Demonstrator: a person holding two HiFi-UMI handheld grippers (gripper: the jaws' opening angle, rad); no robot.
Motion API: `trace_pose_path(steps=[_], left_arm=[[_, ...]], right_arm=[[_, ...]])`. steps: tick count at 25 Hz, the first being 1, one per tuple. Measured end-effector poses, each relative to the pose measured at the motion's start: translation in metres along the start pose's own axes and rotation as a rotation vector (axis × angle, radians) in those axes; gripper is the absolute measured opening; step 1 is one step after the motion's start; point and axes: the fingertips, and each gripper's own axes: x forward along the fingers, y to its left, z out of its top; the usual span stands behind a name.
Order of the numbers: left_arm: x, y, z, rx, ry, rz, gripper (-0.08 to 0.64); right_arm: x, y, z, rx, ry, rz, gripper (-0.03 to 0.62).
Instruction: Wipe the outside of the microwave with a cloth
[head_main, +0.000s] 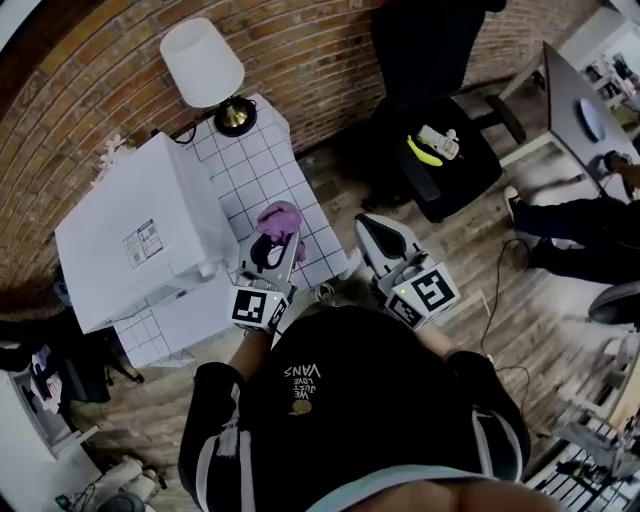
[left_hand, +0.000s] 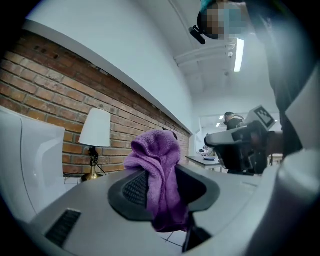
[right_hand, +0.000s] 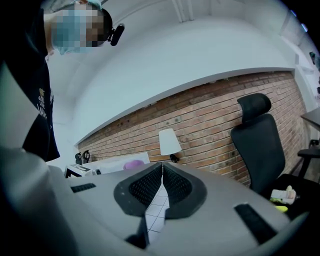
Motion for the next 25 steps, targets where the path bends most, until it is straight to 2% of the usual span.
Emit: trace_pose_path(steps=[3,6,10,13,16,20,22,25], left_arm=[[0.002,0.012,0.005,-0.004,-0.011,0.073,0.141],[-0.001,0.023,0.004,-0.002,-0.014,0.182,0.141],[-0.002,0.037,0.002,-0.010,-0.014,0.365,0.141],[-0.005,0.043,0.007,-0.021,-0.035,0.534,0.141],[-0.014,0.049,0.003,-0.093,-0.074,0.708,0.141],[-0.029,0.046,-0.005,-0.165,-0.136,0.887,0.141],[-0.036,0.046,-0.008,-0.252,-0.196,0.942,0.141],[-0.040,0.047,-0.011,-0.358,-0.267,0.967,0.141]], right_arm=[[0.029,-0.007,-0.002,0.005,0.021,0.086,0.005],[0.058,-0.009,-0.003,0.002,0.053,0.204,0.005],[0.094,-0.012,0.000,-0.012,0.100,0.389,0.005],[0.114,-0.018,0.006,-0.031,0.139,0.523,0.005],[0.131,-0.024,0.013,-0.039,0.155,0.640,0.005],[0.145,-0.027,0.011,-0.036,0.198,0.768,0.005],[0.147,-0.023,0.008,-0.028,0.220,0.824,0.005],[0.146,-0.016,0.003,-0.026,0.245,0.893,0.005]])
